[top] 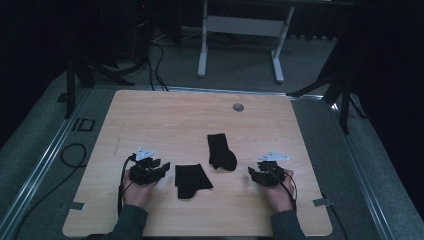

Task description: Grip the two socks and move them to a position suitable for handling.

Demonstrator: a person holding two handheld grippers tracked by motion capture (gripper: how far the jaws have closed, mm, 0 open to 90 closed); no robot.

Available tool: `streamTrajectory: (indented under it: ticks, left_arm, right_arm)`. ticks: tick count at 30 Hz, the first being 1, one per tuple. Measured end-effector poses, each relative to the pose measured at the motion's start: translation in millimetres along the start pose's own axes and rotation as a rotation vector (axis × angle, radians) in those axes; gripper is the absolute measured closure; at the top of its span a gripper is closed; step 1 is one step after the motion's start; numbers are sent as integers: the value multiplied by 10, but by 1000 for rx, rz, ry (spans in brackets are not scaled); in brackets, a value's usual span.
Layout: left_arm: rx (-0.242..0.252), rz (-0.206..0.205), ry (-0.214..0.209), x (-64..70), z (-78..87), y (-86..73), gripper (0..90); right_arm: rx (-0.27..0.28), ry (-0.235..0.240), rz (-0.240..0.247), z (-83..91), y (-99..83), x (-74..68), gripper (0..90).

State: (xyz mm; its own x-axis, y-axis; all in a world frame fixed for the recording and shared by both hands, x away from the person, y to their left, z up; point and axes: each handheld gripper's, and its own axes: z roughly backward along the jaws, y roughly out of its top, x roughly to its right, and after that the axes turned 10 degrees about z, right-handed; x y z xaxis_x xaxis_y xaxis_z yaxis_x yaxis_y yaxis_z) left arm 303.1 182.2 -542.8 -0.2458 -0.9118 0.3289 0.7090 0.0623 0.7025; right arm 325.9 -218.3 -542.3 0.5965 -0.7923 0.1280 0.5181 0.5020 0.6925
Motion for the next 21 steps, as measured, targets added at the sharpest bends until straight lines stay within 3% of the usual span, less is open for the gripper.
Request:
streamTrajectory:
  ticks: [7,8,9,11,12,17,21]
  left_arm:
    - [3,2,-1,-7,5,4,552]
    - [3,3,-1,-6,4,4,551]
    - [4,4,-2,-5,2,4,551]
    - [4,2,-1,-2,3,4,550]
    - [4,3,-1,-2,3,4,550]
    - [4,5,-2,0,-4,3,547]
    - [2,4,0,1,-5,2,546]
  right_arm:
    - [15,60,63,-22,125,-267,566]
    - [15,88,87,-50,163,-385,565]
    - [15,88,87,-50,163,-385,565]
    - [25,123,128,-75,221,-565,564]
    - [25,123,128,-75,221,-565,564]
    - [61,191,166,-49,325,-843,565]
    - [72,223,186,-37,373,-948,565]
